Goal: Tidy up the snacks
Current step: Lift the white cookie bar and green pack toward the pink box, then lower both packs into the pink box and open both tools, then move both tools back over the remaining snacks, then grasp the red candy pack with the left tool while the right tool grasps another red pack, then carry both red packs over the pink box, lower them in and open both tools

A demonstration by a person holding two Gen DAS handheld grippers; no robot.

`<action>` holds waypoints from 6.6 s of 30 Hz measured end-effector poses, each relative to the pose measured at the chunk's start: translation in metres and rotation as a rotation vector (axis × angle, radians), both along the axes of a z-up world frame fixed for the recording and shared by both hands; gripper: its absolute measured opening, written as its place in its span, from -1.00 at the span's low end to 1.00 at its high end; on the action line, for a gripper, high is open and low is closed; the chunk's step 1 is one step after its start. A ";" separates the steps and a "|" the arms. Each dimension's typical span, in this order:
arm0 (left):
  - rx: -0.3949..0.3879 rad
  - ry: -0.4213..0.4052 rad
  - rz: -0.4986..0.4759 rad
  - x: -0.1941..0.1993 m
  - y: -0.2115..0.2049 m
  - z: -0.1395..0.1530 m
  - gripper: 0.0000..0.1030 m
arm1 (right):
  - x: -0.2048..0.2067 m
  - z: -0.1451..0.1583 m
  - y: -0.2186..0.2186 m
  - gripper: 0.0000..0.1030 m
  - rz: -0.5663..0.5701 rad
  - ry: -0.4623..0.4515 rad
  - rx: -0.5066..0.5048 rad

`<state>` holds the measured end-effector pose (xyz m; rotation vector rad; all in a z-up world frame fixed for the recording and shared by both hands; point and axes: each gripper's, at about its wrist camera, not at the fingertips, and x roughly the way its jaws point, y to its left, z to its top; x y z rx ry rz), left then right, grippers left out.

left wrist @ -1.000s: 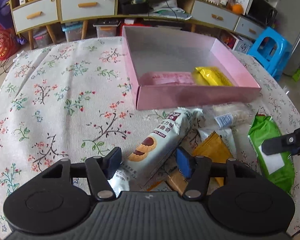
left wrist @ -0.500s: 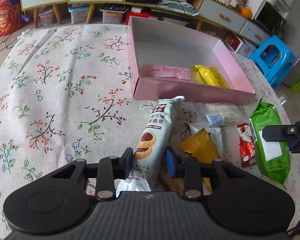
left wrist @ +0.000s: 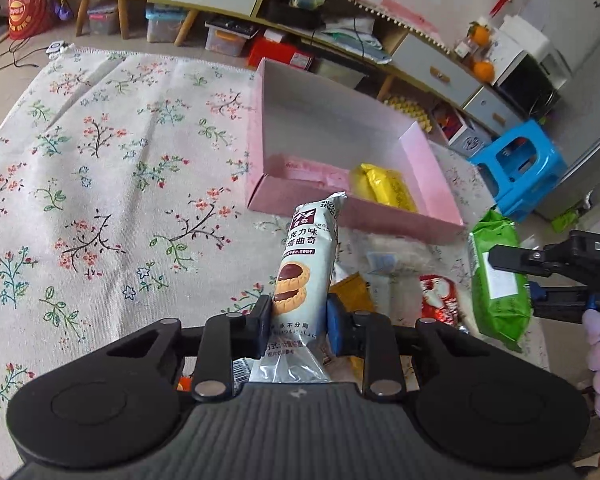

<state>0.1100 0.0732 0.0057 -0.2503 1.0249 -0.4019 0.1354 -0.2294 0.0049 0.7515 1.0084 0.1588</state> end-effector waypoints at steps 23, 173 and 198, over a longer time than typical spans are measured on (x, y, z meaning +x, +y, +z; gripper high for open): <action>-0.054 -0.130 0.126 0.083 -0.045 0.016 -0.51 | 0.097 0.007 -0.010 -0.13 -0.046 -0.133 -0.036; 0.197 -0.085 -0.068 -0.090 -0.001 -0.036 -0.48 | -0.050 -0.060 0.064 -0.43 0.460 -0.333 -0.511; 0.088 -0.163 0.010 -0.061 -0.018 0.006 -0.54 | -0.041 -0.015 0.048 -0.56 0.331 -0.364 -0.421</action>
